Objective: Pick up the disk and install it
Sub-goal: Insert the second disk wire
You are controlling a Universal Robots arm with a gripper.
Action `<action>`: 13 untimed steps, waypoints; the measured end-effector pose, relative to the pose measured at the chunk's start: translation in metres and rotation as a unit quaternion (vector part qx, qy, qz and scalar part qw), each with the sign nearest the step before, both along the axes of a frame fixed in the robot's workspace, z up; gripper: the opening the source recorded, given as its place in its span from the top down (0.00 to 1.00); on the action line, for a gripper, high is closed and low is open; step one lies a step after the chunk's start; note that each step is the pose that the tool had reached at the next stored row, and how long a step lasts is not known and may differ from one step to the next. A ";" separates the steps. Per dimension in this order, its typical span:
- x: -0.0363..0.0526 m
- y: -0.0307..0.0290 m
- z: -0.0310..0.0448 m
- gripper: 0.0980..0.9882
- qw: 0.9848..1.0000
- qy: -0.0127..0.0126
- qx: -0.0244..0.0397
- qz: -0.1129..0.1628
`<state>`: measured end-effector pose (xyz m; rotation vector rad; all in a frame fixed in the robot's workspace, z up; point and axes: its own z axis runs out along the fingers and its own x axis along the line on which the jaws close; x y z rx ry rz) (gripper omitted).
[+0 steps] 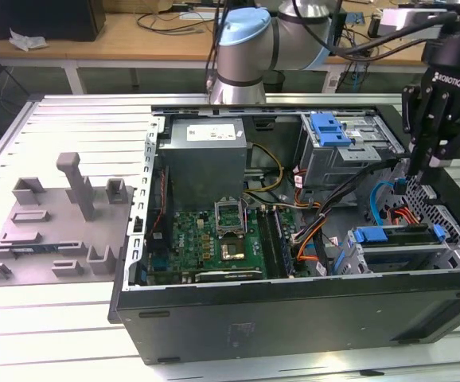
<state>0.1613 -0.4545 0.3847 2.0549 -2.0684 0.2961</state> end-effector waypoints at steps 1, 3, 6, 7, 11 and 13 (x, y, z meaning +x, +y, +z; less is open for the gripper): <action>-0.0014 0.0030 -0.0017 0.77 1.000 0.000 -0.005 0.000; -0.0032 0.0071 -0.0037 0.77 1.000 0.000 -0.010 0.000; -0.0097 0.0139 -0.0098 0.77 1.000 0.000 -0.025 0.000; -0.0104 0.0140 -0.0113 0.77 1.000 0.000 -0.028 -0.001; -0.0109 0.0140 -0.0143 0.77 0.999 0.000 -0.031 -0.014; -0.0109 0.0140 -0.0151 0.77 0.999 0.001 -0.031 -0.024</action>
